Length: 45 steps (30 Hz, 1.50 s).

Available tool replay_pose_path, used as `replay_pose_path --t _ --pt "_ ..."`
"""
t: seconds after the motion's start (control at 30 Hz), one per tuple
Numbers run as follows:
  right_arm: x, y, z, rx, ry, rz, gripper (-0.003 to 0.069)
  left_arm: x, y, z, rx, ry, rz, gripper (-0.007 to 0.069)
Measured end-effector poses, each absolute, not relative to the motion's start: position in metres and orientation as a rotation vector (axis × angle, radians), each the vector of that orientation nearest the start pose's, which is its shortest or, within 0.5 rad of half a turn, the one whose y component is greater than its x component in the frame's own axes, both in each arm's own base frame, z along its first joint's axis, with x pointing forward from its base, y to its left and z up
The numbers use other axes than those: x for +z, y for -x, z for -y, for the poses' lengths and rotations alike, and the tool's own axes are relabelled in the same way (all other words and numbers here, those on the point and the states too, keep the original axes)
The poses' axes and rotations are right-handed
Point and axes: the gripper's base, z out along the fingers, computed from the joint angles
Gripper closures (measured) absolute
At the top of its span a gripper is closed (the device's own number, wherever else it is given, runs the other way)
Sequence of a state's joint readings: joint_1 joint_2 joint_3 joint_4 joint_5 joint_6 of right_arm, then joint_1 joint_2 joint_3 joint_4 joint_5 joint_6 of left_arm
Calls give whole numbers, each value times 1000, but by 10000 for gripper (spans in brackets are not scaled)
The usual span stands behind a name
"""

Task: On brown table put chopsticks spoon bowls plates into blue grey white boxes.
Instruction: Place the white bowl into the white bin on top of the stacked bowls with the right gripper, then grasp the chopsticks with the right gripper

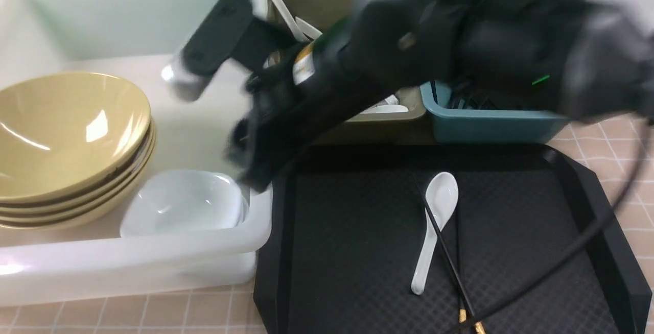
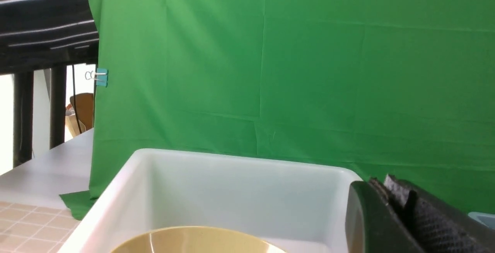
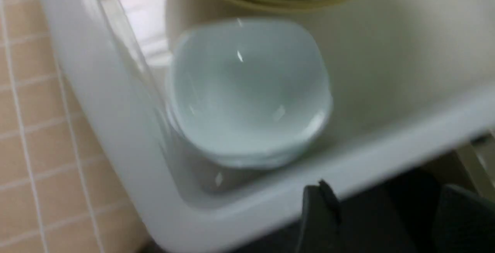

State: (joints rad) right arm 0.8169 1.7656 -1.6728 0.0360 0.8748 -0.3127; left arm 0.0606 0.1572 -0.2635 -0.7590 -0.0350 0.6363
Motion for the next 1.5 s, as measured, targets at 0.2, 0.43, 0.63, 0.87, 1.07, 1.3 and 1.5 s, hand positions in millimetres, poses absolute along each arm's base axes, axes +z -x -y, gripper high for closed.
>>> replay_pose_path --t 0.2,0.43,0.63,0.87,1.07,1.3,1.5 --pt "325 -285 -207 -80 973 -2535 229 295 -58 -6 -33 148 -1341 620" --pt "222 -271 -171 86 761 -2787 229 295 -58 -6 -33 148 -1341 620" --pt "194 -269 -174 191 658 -2782 229 295 -58 -6 -33 148 -1341 620" --pt "169 -274 -176 170 634 -2843 246 294 -58 -6 -34 145 -1344 620" --pt "165 -274 -175 153 641 -2864 273 294 -58 -6 -36 143 -1349 620" --pt "162 -270 -172 127 668 -2860 320 294 -58 -6 -36 143 -1349 620" --pt "161 -271 -166 29 749 -2835 519 294 -58 -6 -36 143 -1349 620"
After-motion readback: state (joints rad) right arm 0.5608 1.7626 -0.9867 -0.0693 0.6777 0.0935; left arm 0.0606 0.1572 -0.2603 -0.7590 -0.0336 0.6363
